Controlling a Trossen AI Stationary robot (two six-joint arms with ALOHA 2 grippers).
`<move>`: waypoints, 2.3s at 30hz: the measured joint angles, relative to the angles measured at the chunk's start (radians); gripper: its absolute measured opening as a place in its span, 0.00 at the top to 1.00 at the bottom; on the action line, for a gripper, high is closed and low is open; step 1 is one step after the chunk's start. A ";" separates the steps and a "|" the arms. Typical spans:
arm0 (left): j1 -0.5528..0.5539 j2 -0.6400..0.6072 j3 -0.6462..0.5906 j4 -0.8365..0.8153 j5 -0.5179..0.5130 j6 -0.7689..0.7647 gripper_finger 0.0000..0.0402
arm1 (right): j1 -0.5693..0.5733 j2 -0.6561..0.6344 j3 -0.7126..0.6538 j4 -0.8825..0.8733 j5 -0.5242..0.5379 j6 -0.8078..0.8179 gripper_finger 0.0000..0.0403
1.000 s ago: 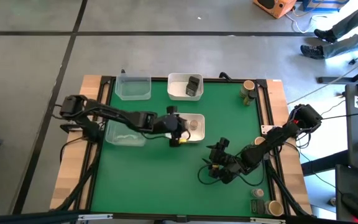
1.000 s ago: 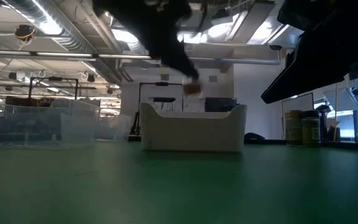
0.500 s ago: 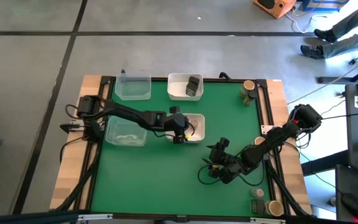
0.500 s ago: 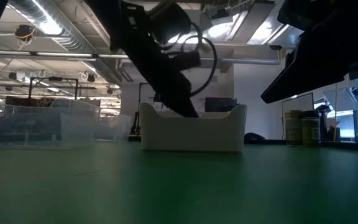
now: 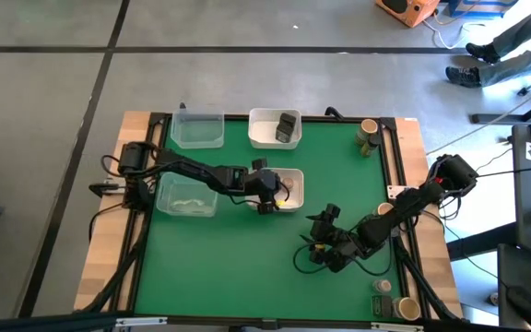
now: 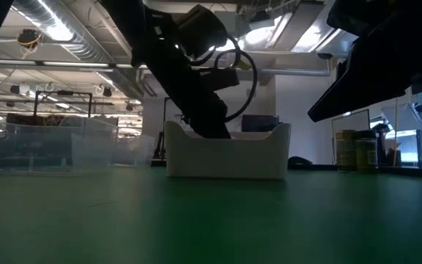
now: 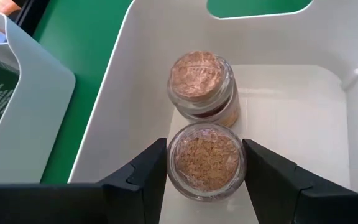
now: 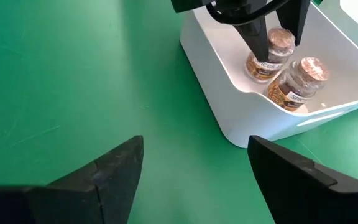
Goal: Sort spices by type
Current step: Put the top left brown seasoning bottle into the bottom white bin, then put the bottom brown seasoning bottle into the bottom white bin
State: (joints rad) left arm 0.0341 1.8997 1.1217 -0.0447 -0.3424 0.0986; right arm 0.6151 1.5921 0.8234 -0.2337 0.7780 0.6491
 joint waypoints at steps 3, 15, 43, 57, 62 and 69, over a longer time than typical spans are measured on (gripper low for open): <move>0.000 0.000 0.000 0.000 0.000 -0.001 0.57 | 0.000 0.000 0.000 0.000 0.000 0.000 0.29; -0.008 -0.044 0.043 -0.109 0.001 -0.014 0.36 | 0.000 0.000 0.000 -0.002 0.000 0.000 0.29; -0.399 -0.663 -0.659 0.548 -0.117 -0.226 0.33 | -0.013 -0.031 0.180 -0.298 -0.145 0.064 0.29; -0.450 -0.565 -0.844 0.850 -0.117 -0.287 0.33 | 0.007 -0.036 0.445 -0.849 -0.934 0.833 0.29; -0.453 -0.565 -0.844 0.800 -0.116 -0.277 0.33 | 0.062 -0.010 0.445 -0.885 -1.082 1.087 0.29; -0.454 -0.565 -0.844 0.787 -0.116 -0.278 0.33 | 0.170 -0.003 0.405 -0.895 -1.166 1.349 0.29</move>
State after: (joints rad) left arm -0.4194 1.3350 0.2779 0.7425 -0.4587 -0.1795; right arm 0.7855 1.5887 1.2288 -1.1284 -0.3882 1.9983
